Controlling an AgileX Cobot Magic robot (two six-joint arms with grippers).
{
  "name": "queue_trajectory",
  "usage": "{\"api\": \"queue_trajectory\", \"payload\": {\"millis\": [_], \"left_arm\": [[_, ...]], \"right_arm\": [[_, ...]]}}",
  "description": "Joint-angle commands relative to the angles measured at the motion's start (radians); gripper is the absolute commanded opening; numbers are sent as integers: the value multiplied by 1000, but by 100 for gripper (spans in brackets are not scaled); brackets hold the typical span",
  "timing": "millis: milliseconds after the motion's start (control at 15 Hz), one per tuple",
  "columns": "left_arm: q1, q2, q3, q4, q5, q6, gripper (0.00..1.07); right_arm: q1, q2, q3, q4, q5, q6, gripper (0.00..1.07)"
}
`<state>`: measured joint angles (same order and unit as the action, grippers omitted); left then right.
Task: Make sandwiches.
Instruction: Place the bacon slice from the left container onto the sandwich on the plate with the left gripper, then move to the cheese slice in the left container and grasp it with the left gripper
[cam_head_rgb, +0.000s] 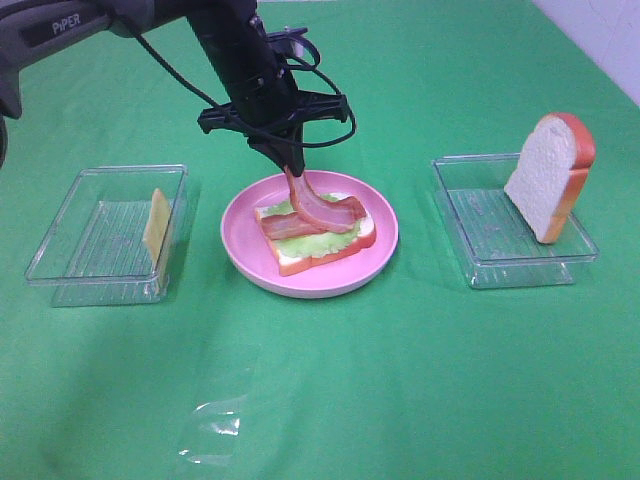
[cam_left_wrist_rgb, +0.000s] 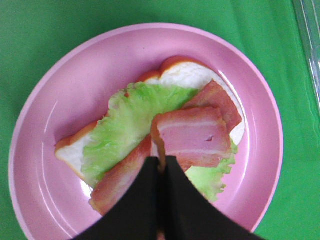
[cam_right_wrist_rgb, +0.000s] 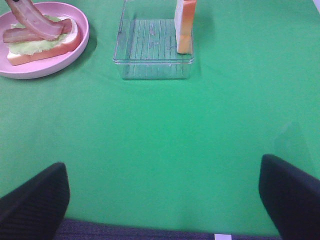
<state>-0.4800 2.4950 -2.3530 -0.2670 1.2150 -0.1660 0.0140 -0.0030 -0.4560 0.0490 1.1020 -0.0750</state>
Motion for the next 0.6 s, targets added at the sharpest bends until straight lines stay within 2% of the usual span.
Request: {"api": "queue_trajectory", "payload": {"millis": [67, 133, 200, 267, 600], "left_arm": [[-2, -3, -1, -3, 102, -5, 2], [-2, -3, -1, -3, 102, -5, 14], [-2, -12, -1, -3, 102, -4, 74], [-2, -19, -2, -6, 99, -3, 101], [-2, -52, -3, -10, 103, 3, 101]], "right_arm": [[-1, -32, 3, 2, -4, -6, 98], [-1, -32, 3, 2, -4, -6, 98], [-1, -32, 3, 2, -4, -6, 98], [-1, -32, 3, 2, -4, -6, 98], [-1, -32, 3, 2, -4, -6, 98]]}}
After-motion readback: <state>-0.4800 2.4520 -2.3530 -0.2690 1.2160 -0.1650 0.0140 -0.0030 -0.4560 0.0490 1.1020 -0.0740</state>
